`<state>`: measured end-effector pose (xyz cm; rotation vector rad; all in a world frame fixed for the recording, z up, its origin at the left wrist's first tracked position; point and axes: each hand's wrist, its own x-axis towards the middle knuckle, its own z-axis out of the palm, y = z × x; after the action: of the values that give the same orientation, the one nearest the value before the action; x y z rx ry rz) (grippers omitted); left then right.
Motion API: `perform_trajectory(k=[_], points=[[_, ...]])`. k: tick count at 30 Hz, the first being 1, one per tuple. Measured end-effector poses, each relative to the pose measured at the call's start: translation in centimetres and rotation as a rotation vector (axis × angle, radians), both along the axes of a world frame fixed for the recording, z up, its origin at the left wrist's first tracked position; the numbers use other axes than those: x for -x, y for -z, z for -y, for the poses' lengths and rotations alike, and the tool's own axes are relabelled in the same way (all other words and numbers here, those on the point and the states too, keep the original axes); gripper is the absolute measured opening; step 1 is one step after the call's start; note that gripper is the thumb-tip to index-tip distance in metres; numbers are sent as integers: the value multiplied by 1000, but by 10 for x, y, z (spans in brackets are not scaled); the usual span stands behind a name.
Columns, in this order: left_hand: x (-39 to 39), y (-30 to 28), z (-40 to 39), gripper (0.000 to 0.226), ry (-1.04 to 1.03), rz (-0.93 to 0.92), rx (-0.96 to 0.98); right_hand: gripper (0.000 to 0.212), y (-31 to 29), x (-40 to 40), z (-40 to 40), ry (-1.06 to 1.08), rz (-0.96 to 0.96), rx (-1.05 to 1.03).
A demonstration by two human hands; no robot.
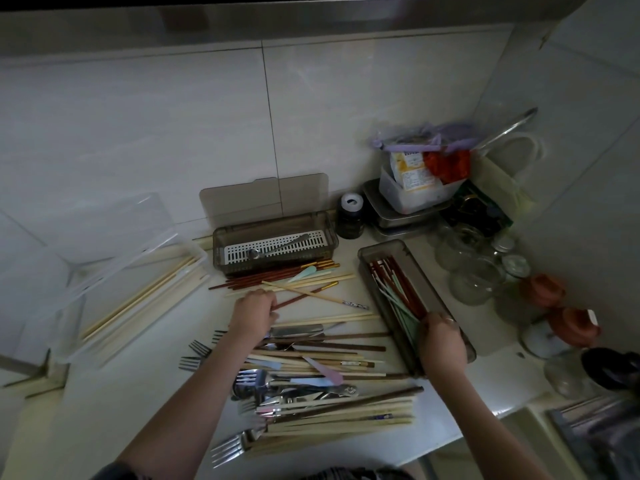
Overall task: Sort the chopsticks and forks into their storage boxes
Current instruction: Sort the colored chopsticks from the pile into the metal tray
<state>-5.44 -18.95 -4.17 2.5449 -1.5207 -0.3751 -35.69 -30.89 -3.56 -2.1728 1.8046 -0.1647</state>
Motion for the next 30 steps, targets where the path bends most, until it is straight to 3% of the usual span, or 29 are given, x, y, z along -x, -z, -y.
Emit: perform_trajectory(k=[8,12,19,25,30], points=[[-2,6,1,16,79,15,-123,21,-3,0,-4,-49,18,-20],[1,-1,-2,17,60,34,-15,28,-6,-1,-6,-52,60,-5],[-13,-20,-12,10,2,-449,7,31,-7,1,-9,-88,160,98],[-14,-42,-10,25,38,-565,-28,33,-16,-15,-25,-174,152,294],[13,-57,5,18,144,-641,-23,31,-31,-55,-44,-533,214,438]])
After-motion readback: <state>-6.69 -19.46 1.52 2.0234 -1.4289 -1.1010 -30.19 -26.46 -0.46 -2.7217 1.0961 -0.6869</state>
